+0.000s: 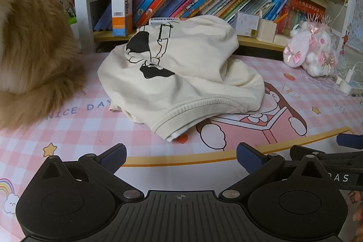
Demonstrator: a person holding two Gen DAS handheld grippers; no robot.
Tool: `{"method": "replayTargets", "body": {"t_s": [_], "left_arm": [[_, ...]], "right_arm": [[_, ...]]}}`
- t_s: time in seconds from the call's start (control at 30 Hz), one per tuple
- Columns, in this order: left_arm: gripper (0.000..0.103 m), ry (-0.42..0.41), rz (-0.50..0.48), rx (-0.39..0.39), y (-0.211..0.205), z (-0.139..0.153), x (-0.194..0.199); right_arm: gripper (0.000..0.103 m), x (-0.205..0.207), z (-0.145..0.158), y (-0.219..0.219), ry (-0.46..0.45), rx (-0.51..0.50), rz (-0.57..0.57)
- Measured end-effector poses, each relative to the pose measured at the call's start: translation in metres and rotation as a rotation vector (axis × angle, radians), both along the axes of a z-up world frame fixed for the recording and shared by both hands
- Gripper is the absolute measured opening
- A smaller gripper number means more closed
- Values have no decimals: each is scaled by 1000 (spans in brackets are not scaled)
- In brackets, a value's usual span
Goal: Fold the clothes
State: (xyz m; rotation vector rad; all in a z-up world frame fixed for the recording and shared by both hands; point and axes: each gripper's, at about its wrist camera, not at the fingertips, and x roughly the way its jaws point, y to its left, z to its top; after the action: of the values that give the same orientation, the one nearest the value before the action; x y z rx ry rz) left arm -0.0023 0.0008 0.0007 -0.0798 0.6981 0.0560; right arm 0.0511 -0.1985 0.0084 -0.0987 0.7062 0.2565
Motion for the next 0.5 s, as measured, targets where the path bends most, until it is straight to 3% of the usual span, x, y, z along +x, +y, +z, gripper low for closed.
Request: {"method": "replayTargets", "body": {"t_s": [0.5], "left_arm": [[103,3,-16,8,-3,-3,1]], "right_arm": [[103,3,-3,1,15,7,8]]}}
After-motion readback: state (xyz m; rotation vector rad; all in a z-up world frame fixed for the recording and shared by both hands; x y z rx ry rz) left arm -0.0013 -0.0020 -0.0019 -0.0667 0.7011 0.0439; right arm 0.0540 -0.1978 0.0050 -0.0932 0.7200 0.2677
